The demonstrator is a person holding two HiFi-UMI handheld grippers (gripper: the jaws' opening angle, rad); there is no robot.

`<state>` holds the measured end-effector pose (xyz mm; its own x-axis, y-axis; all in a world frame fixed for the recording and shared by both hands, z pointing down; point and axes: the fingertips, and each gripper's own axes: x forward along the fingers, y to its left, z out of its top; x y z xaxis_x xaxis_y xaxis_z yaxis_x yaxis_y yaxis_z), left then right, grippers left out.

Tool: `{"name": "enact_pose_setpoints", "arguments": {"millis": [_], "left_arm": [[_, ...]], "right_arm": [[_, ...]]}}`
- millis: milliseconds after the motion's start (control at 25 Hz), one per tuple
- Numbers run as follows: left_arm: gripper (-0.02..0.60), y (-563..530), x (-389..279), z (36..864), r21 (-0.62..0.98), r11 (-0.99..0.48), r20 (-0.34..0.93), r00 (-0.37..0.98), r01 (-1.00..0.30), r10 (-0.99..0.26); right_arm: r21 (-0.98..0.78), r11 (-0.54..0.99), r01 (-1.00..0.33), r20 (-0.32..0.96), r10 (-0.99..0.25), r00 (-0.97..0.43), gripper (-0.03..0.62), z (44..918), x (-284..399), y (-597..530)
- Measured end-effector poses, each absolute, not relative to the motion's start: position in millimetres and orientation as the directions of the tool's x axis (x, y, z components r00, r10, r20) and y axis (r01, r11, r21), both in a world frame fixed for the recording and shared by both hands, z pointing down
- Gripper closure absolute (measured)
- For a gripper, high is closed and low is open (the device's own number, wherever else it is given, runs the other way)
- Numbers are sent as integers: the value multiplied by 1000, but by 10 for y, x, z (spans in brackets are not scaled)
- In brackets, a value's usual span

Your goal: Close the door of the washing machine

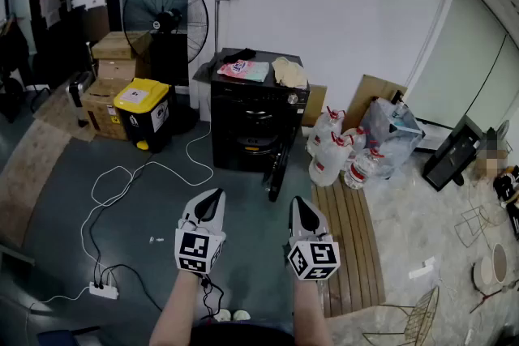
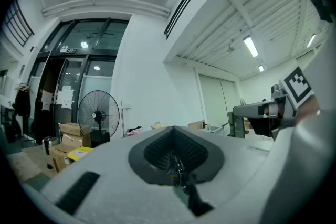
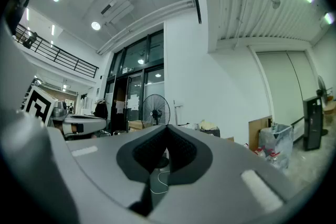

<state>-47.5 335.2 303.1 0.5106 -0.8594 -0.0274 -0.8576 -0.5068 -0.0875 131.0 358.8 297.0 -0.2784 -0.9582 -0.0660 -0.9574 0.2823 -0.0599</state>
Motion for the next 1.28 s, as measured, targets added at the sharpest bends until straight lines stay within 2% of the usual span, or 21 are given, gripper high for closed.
{"name": "enact_pose_setpoints", "arguments": {"millis": [1280], "left_arm": [[574, 3331, -520, 3203, -80, -509, 12, 509, -857, -860]], "right_arm": [[-95, 309, -946, -41, -951, -306, 580, 3214, 1204, 3562]]}}
